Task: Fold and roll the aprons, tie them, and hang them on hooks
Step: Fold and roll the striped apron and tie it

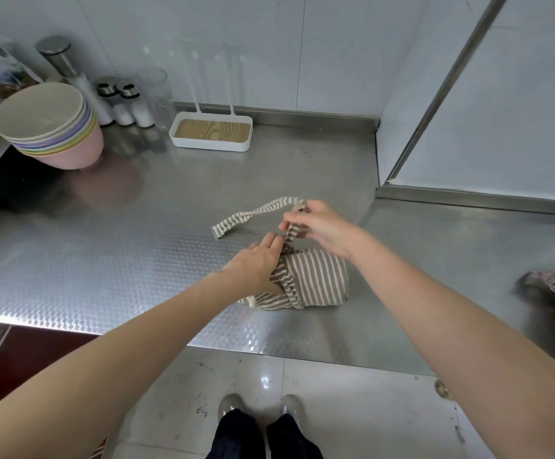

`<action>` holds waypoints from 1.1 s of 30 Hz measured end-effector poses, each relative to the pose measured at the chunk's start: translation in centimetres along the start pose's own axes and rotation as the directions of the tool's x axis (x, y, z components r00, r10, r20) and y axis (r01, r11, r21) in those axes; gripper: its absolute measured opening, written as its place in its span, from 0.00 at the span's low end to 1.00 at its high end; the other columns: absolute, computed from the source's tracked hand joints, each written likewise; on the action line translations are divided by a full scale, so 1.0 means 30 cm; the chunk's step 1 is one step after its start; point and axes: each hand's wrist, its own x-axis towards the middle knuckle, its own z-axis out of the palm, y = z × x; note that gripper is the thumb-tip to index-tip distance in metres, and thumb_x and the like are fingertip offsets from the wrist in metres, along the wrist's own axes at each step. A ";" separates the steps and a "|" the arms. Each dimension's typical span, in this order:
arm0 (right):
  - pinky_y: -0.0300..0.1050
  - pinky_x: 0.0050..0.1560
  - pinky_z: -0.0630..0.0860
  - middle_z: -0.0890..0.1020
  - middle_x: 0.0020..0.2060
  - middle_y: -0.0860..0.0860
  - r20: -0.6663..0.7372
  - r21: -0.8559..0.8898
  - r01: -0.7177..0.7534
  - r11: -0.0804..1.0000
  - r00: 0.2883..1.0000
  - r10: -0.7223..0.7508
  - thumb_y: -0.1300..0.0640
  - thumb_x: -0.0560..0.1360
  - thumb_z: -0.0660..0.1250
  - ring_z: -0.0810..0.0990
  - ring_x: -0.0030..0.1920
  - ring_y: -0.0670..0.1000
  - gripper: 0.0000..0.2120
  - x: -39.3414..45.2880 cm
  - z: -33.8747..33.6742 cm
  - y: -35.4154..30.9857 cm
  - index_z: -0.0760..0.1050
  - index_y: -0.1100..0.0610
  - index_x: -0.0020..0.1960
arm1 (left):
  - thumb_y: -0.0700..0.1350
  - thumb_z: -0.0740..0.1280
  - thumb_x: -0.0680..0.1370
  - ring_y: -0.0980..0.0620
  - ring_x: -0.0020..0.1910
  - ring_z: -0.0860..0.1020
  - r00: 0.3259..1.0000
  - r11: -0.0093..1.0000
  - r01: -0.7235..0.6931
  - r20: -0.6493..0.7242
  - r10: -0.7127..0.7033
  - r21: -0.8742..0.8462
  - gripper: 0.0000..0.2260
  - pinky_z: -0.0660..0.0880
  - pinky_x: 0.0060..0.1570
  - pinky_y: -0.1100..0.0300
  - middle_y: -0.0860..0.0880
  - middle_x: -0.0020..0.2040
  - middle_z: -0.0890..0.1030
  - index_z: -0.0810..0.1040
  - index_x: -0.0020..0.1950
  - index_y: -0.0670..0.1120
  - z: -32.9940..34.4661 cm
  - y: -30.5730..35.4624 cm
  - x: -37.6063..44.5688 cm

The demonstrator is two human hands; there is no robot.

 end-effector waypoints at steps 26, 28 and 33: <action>0.40 0.26 0.73 0.64 0.16 0.48 -0.382 0.260 0.150 0.954 0.923 -0.041 0.57 0.82 0.55 0.74 0.21 0.47 0.16 -0.083 -0.107 0.061 0.63 0.57 0.35 | 0.46 0.68 0.76 0.39 0.57 0.76 0.817 0.755 0.266 -0.277 -0.507 -0.599 0.16 0.71 0.52 0.52 0.38 0.57 0.79 0.76 0.61 0.40 -0.212 -0.206 0.031; 0.39 0.24 0.69 0.64 0.17 0.47 -0.294 0.129 0.195 0.972 0.944 -0.151 0.57 0.82 0.54 0.73 0.20 0.47 0.17 -0.085 -0.079 -0.005 0.63 0.57 0.35 | 0.47 0.68 0.76 0.39 0.56 0.76 0.822 0.770 0.343 -0.226 -0.524 -0.538 0.16 0.71 0.50 0.52 0.39 0.56 0.80 0.76 0.60 0.40 -0.202 -0.202 0.029; 0.39 0.23 0.69 0.67 0.18 0.49 -0.079 0.029 0.243 0.969 0.967 -0.241 0.58 0.82 0.54 0.73 0.20 0.48 0.16 -0.076 0.015 -0.155 0.63 0.58 0.35 | 0.48 0.68 0.76 0.42 0.57 0.76 0.961 0.955 0.246 -0.085 -0.262 -0.165 0.17 0.71 0.51 0.55 0.43 0.58 0.79 0.75 0.63 0.45 -0.203 -0.127 0.019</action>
